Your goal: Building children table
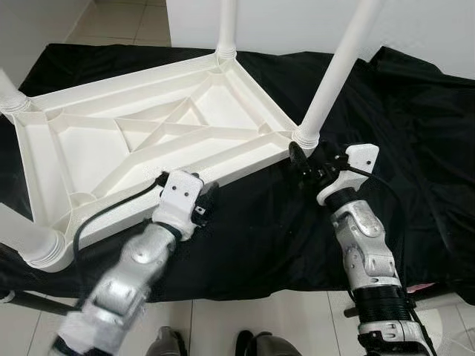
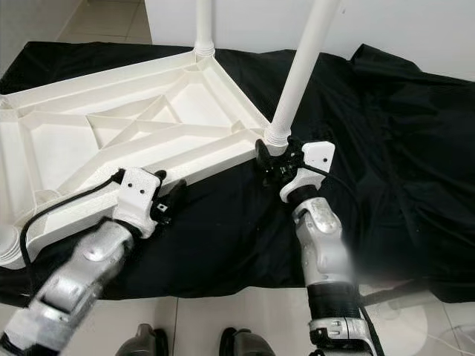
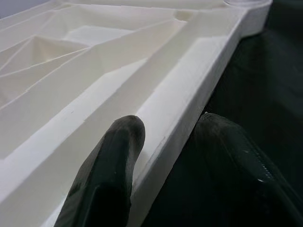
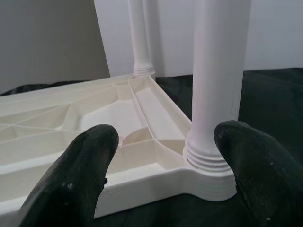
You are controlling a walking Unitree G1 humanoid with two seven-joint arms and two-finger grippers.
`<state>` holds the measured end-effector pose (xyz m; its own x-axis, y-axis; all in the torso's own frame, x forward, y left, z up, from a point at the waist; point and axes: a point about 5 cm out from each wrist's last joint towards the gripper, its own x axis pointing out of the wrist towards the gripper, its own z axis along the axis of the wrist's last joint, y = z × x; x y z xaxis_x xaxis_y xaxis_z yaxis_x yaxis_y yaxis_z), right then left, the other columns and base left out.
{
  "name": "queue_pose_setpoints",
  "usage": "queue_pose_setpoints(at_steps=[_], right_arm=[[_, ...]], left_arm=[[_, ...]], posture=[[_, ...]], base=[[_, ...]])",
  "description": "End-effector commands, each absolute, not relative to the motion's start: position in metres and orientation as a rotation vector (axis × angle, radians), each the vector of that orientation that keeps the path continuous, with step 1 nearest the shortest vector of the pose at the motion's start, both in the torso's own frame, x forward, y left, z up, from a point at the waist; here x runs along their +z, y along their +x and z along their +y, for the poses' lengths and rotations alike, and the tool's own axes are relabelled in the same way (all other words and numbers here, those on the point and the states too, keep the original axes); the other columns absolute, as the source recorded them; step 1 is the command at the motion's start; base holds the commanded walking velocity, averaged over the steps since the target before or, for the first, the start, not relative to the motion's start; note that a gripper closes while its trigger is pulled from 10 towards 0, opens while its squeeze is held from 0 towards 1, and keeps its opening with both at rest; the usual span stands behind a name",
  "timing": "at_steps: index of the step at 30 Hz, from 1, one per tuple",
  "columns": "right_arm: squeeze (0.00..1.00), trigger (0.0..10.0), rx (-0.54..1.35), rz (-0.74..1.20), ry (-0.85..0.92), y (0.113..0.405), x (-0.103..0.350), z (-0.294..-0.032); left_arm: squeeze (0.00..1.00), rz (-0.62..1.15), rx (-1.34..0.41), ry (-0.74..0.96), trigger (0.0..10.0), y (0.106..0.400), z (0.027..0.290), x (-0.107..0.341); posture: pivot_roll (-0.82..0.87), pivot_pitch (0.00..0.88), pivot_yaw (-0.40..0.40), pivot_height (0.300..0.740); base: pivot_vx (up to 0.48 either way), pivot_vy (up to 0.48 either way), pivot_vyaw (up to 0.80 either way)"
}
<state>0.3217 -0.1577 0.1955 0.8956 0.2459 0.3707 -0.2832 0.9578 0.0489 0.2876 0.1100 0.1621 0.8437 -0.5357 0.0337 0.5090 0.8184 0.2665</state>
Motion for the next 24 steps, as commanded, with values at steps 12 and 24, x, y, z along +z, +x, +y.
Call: queue_pose_setpoints(at_steps=[12,24], right_arm=[[0.0,10.0,0.228,-0.378,0.114,0.308,0.2,-0.169],[0.0,10.0,0.223,-0.366,0.133,0.307,0.198,-0.161]], left_arm=[[0.0,0.027,-0.567,0.404,10.0,0.298,0.133,0.148],[0.0,0.165,-0.495,0.45,10.0,0.31,0.147,0.15]], posture=[[-0.04,0.171,0.009,0.74],[-0.03,0.159,0.021,0.74]], base=[[0.0,0.0,0.0],[0.0,0.0,0.0]])
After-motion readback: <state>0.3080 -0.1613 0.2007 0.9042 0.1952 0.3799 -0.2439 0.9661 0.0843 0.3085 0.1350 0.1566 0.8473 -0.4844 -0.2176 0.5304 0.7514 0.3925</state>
